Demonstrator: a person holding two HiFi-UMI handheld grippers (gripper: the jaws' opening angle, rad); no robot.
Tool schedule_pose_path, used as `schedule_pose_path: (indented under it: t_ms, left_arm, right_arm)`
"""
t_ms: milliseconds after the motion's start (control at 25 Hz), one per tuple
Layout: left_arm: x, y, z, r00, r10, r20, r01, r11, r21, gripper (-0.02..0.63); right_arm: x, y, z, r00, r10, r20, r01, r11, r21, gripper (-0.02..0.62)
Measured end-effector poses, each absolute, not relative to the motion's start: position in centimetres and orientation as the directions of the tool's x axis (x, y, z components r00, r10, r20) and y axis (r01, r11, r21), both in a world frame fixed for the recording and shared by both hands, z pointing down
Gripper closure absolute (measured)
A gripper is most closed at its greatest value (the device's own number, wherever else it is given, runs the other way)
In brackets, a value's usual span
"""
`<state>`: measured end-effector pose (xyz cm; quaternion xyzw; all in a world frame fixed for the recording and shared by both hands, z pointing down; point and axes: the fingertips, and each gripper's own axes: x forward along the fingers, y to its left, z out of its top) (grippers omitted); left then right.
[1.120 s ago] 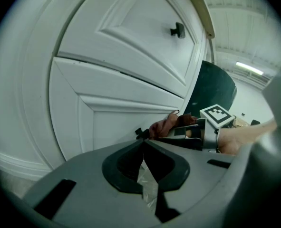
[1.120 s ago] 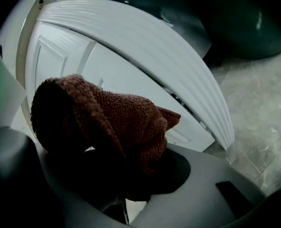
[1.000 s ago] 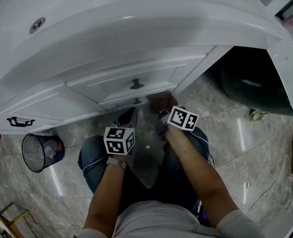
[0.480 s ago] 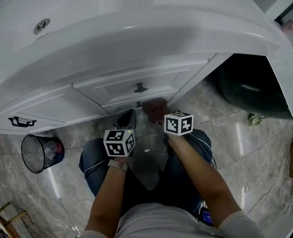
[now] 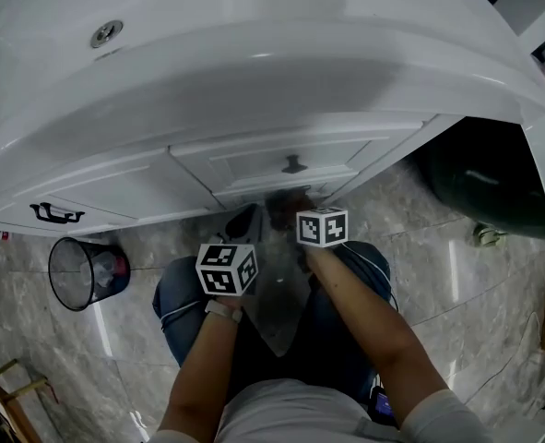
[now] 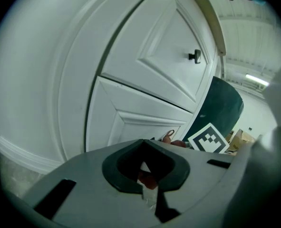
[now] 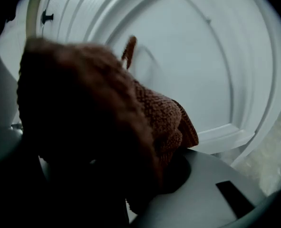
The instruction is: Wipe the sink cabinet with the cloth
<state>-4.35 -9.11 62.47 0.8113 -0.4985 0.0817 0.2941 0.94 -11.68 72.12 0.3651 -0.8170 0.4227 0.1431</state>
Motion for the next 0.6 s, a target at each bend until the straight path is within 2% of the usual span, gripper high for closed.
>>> schedule_pose_path:
  t_ms: [240, 400, 600]
  left_arm:
    - [-6.7, -9.0, 62.2, 0.473, -0.774, 0.421, -0.861, -0.303, 0.41, 0.595]
    - [-7.8, -8.7, 62.1, 0.468, -0.779, 0.417, -0.862, -0.298, 0.41, 0.595]
    - [-8.2, -8.8, 62.0, 0.458, -0.786, 0.415, -0.865, -0.287, 0.411, 0.595]
  right_arm:
    - [-3.1, -11.3, 71.8, -0.751, -0.47, 0.465, -0.648, 0.387, -0.656, 0.519]
    - [-6.3, -10.9, 70.6, -0.804, -0.454, 0.384, -0.58, 0.458, -0.673, 0.518]
    - [-6.6, -10.9, 69.1, -0.801, -0.484, 0.352, -0.58, 0.485, -0.655, 0.52]
